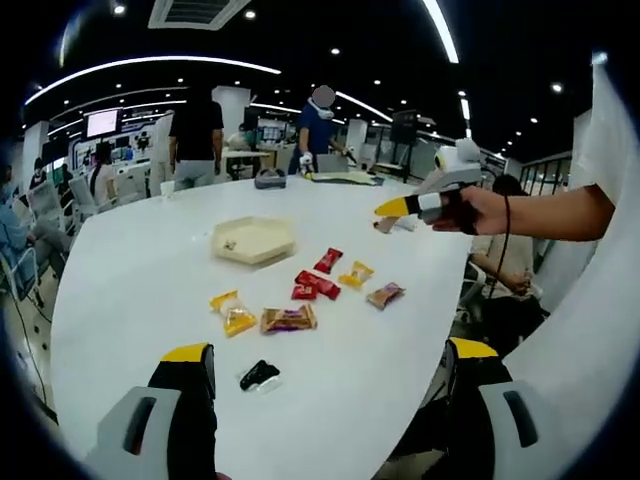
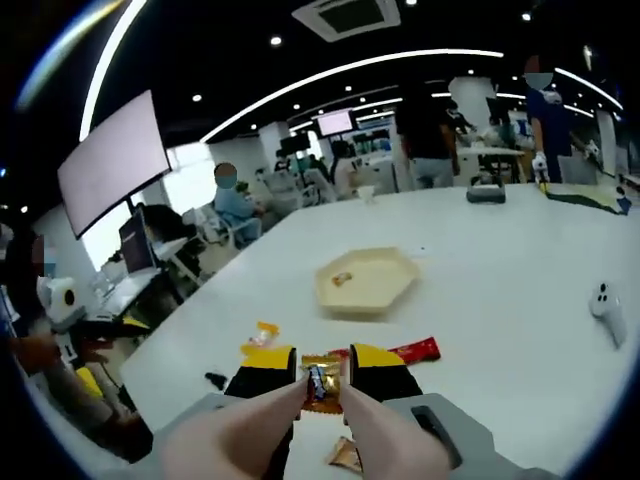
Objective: Place the target food into the container with the food tongs after gripping and lifting it, then release it inside without dropping or visibly crushing the food.
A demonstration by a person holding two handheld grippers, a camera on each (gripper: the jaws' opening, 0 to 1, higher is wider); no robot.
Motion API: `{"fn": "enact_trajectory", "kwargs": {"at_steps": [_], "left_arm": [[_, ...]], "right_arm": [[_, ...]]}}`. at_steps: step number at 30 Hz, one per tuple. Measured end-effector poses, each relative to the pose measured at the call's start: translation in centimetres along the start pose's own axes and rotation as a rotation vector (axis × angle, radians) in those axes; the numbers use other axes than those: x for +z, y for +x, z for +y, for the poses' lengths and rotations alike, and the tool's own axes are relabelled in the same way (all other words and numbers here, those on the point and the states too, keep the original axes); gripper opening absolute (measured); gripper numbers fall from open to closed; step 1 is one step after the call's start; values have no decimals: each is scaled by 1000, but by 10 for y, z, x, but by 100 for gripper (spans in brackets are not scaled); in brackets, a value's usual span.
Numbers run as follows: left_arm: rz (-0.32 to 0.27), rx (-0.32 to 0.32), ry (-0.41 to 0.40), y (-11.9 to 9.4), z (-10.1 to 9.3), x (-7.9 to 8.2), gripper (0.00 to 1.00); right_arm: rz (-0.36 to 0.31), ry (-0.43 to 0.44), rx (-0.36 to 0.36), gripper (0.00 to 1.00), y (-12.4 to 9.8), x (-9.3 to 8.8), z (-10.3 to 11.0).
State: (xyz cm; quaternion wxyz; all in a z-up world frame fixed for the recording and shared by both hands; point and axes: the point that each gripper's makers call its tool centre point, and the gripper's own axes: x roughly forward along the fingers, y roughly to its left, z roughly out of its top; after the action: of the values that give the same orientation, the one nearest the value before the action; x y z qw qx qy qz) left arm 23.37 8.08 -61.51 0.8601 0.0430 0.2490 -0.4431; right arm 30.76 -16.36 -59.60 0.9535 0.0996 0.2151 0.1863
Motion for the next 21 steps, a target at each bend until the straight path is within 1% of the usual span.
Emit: {"fn": "enact_trajectory", "kwargs": {"at_steps": [3,5,8,11,13,14,17,18,20,21], "left_arm": [[5,22,14,10,-5,9,96],[-5,53,-8,18,-11,20,95],[-30,77,-39,31,-24,31,96],[-18,94,-36,40,-32,34,96],[-11,118,-40,50,-42,39,96],[-11,129,-50,54,-47,41,96],[-6,160,-64,61,-56,44,96],[4,181,-69,65,-62,43,96],[6,196,-73,67,-66,44,96],[10,207,-85,70,-72,43,96]], "right_arm": [[-12,3,19,20,-10,4,-14],[-8,6,38,20,-19,4,-26],[0,-3,61,20,-30,0,-42],[13,-32,78,20,-39,-3,-57],[15,-49,85,20,-45,-4,-68],[9,-37,96,20,-47,-3,-74],[10,-35,123,20,-51,-4,-84],[0,-26,139,20,-53,-4,-89],[-3,-10,156,20,-53,-4,-92],[-4,-18,166,20,-54,-3,-95]]}}
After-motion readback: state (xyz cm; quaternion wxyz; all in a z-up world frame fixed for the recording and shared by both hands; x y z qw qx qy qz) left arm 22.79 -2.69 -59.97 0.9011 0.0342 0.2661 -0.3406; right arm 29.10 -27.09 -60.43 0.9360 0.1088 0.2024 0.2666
